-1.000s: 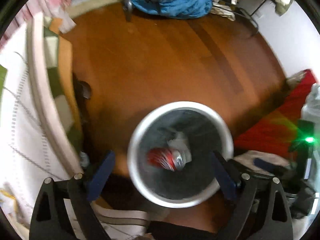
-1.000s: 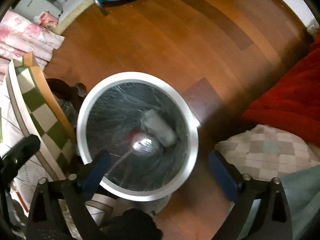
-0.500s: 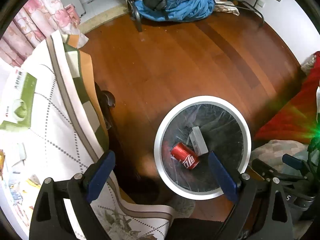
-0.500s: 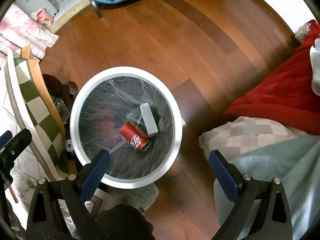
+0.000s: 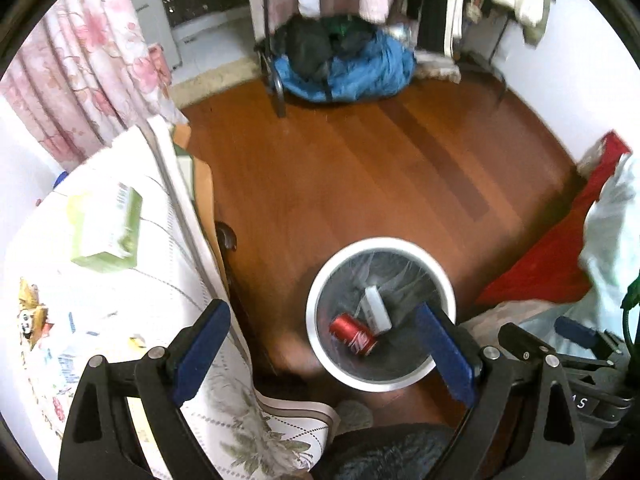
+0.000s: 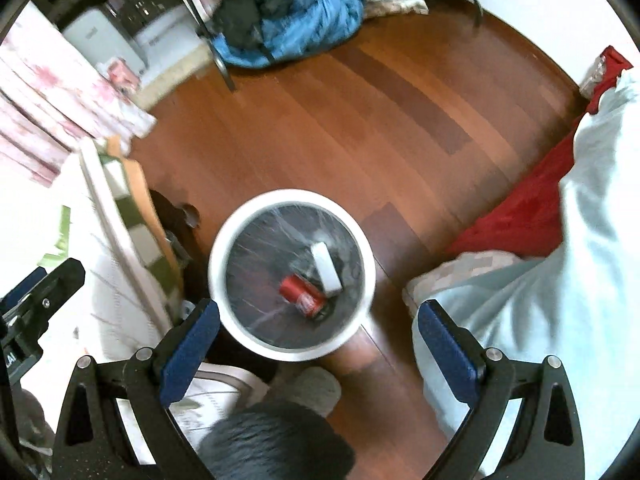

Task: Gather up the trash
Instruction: 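Move both tools back over the table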

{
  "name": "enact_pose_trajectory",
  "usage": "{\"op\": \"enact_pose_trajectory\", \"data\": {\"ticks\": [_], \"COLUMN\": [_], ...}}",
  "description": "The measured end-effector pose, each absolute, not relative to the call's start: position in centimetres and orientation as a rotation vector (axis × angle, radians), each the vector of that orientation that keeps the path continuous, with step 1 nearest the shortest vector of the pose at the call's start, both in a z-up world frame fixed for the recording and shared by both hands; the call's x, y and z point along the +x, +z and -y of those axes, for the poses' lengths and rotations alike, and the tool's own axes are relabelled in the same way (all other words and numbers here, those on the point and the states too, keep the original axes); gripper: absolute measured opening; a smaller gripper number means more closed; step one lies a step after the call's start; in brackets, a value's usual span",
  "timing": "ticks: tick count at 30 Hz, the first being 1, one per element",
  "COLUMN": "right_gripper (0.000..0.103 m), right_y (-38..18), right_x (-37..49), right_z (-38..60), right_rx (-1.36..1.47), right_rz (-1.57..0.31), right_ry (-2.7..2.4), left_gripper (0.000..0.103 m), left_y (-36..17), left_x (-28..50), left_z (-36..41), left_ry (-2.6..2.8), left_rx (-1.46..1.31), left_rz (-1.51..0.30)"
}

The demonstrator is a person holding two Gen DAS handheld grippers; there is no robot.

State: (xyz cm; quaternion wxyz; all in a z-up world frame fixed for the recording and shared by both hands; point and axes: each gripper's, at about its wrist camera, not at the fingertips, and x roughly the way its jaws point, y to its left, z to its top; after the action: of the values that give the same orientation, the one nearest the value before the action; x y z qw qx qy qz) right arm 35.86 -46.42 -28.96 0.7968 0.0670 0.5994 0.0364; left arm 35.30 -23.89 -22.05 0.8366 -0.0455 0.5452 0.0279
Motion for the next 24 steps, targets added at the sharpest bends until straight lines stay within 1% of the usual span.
{"op": "enact_pose_trajectory", "data": {"ticks": [3, 6, 9, 11, 13, 16, 20, 24], "right_gripper": [0.101, 0.101, 0.101, 0.101, 0.101, 0.101, 0.100, 0.098], "right_y": [-25.0, -22.1, -20.6, -20.5, -21.2, -23.4, -28.2, -32.9], "right_x": [35.3, 35.0, 34.7, 34.3, 33.3, 31.2, 27.2, 24.7], "right_z": [44.4, 41.2, 35.8, 31.6, 26.6, 19.2, 10.8, 6.1], "right_rx": [0.147, 0.121, 0.043, -0.034, -0.139, -0.326, -0.632, -0.894], "right_rz": [-1.226, -1.192, -1.182, -1.188, -1.202, -1.252, -1.317, -1.342], "right_ry": [0.130, 0.203, 0.304, 0.387, 0.495, 0.664, 0.825, 0.850], "left_gripper": [0.095, 0.095, 0.095, 0.095, 0.095, 0.095, 0.095, 0.095], "left_y": [-18.6, -15.7, -14.1, -14.1, -14.7, -17.3, -23.1, -28.1], "left_x": [34.2, 32.6, 30.2, 28.1, 25.6, 21.2, 15.8, 12.1], "left_z": [21.6, 18.1, 13.3, 9.9, 6.9, 2.5, -1.6, -3.8], "left_ry": [0.082, 0.144, 0.245, 0.337, 0.418, 0.545, 0.659, 0.725], "left_rx": [-0.123, -0.136, -0.147, -0.152, -0.170, -0.214, -0.308, -0.385], "left_rz": [-1.091, -1.035, -0.998, -0.990, -0.991, -1.024, -1.116, -1.187]}}
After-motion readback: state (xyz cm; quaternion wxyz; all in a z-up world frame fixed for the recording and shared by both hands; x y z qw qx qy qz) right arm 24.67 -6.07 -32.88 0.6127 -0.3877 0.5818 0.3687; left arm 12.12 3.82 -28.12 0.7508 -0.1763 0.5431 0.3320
